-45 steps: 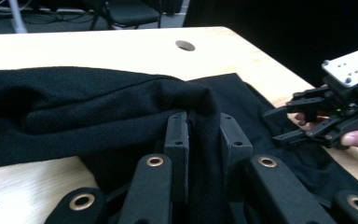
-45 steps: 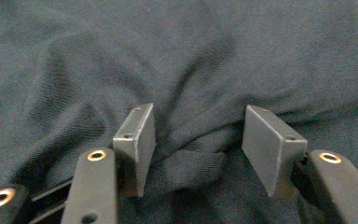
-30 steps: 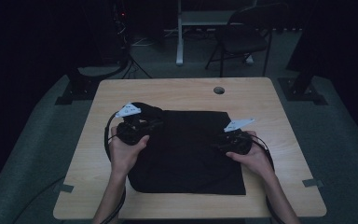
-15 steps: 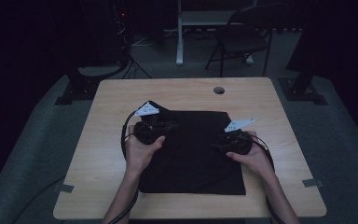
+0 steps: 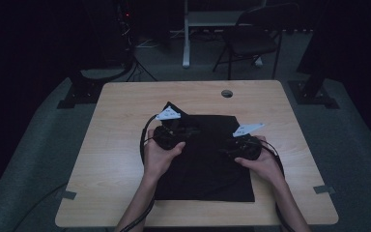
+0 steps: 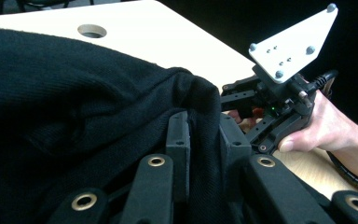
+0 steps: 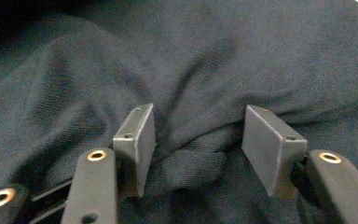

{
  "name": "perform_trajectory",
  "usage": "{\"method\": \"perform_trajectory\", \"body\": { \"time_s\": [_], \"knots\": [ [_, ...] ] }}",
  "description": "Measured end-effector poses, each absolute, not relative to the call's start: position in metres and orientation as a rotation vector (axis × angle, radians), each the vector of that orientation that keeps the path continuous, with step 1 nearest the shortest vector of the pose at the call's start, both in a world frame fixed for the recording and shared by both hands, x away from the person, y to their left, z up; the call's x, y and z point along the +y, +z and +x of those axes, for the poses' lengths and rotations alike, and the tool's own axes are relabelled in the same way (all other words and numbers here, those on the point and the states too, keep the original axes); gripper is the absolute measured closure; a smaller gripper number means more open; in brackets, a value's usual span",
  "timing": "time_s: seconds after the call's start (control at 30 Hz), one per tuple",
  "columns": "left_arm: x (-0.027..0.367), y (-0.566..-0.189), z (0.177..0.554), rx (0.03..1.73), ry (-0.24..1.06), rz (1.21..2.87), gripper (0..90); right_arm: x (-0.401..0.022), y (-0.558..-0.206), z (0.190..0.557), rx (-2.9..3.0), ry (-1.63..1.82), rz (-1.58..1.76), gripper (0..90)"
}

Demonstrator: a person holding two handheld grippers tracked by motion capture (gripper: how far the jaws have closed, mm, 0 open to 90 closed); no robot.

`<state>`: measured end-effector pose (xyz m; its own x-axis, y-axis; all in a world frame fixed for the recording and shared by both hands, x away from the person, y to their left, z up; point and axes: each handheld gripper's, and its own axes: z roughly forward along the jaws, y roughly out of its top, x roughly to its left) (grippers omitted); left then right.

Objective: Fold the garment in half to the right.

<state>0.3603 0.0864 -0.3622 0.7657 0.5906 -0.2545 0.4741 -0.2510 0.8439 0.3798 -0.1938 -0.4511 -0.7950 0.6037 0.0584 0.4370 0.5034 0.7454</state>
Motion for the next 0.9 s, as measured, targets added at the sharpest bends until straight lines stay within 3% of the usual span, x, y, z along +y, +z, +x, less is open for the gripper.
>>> {"method": "perform_trajectory", "body": {
  "time_s": [0.9],
  "knots": [
    [0.045,-0.376,0.373,0.782,0.050,1.921,78.5,-0.194,-0.452,0.379,2.529,1.176,0.896,43.5]
  ]
}}
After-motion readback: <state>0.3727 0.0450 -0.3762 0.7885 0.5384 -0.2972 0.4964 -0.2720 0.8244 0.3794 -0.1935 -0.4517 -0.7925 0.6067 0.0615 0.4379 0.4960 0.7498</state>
